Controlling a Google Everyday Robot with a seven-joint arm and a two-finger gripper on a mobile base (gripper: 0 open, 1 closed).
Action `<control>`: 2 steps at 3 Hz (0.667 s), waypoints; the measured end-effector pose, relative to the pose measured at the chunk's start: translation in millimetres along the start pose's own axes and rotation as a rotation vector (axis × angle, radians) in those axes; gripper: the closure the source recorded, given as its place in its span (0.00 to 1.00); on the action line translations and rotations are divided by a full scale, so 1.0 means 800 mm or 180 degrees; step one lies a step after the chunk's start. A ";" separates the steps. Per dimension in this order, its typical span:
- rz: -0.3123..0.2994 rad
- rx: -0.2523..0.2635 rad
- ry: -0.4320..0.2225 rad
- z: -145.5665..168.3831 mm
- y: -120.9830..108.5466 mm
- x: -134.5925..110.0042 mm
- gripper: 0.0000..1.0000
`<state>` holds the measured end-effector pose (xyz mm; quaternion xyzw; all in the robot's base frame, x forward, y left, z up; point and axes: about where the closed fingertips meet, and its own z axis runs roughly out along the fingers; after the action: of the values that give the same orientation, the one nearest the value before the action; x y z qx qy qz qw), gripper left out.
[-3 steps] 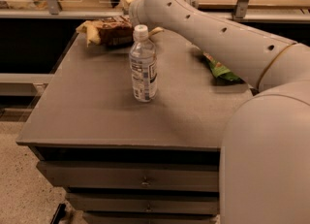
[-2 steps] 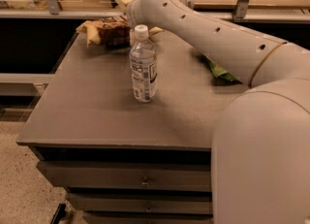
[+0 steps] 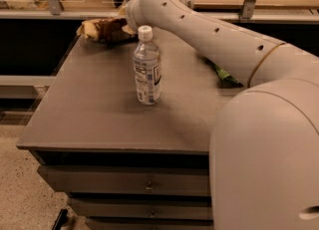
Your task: Move brown chip bag near green rice chip bag
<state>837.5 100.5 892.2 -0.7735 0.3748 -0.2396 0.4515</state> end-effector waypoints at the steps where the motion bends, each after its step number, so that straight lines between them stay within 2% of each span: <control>1: -0.0082 0.0065 -0.0052 -0.008 -0.007 -0.005 0.87; 2: -0.0142 0.0103 -0.0047 -0.020 -0.009 0.001 1.00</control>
Offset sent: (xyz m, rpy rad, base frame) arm -0.0140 -0.0237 0.0268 -0.0160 -0.0759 0.0368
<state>828.8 94.0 906.3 -0.7760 0.3501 -0.2500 0.4612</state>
